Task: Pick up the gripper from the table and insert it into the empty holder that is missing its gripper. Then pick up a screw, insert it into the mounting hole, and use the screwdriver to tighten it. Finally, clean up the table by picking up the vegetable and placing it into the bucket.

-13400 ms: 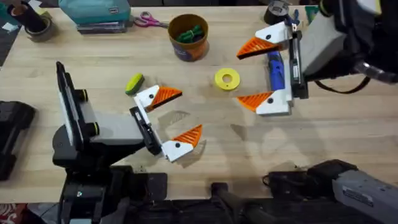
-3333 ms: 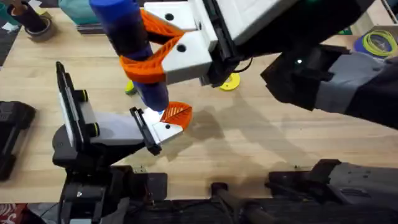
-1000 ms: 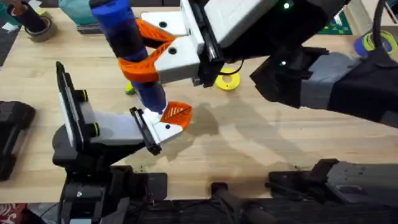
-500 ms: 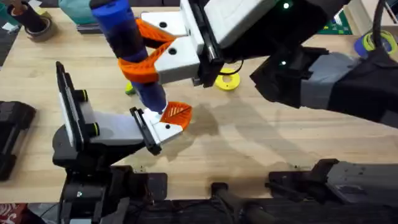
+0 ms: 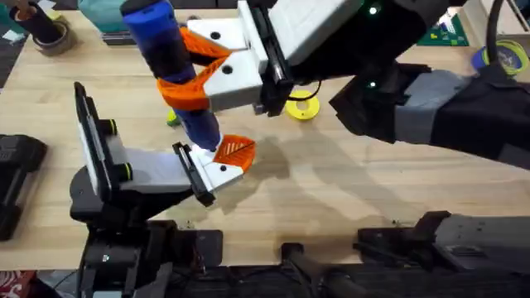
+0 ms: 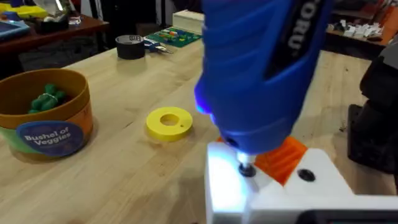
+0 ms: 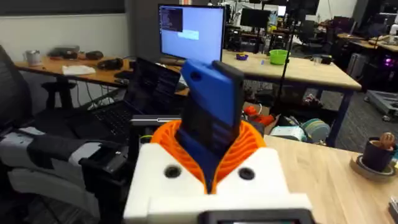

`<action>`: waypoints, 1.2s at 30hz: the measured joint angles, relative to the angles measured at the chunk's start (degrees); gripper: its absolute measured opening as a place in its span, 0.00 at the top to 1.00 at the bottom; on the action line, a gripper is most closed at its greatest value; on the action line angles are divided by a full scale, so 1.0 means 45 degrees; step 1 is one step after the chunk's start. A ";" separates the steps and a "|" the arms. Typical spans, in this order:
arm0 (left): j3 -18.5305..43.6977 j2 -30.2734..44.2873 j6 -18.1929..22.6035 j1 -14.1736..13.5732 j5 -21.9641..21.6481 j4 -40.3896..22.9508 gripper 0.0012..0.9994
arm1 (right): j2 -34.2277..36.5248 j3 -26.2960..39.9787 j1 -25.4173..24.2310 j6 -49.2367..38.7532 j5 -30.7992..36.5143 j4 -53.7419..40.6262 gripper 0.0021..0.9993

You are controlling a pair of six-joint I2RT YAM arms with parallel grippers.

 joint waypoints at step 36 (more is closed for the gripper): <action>0.0000 0.0000 0.0005 0.0000 0.0000 0.0005 0.99 | 0.0000 0.2933 -0.0052 -0.0392 -0.0189 -0.3526 0.98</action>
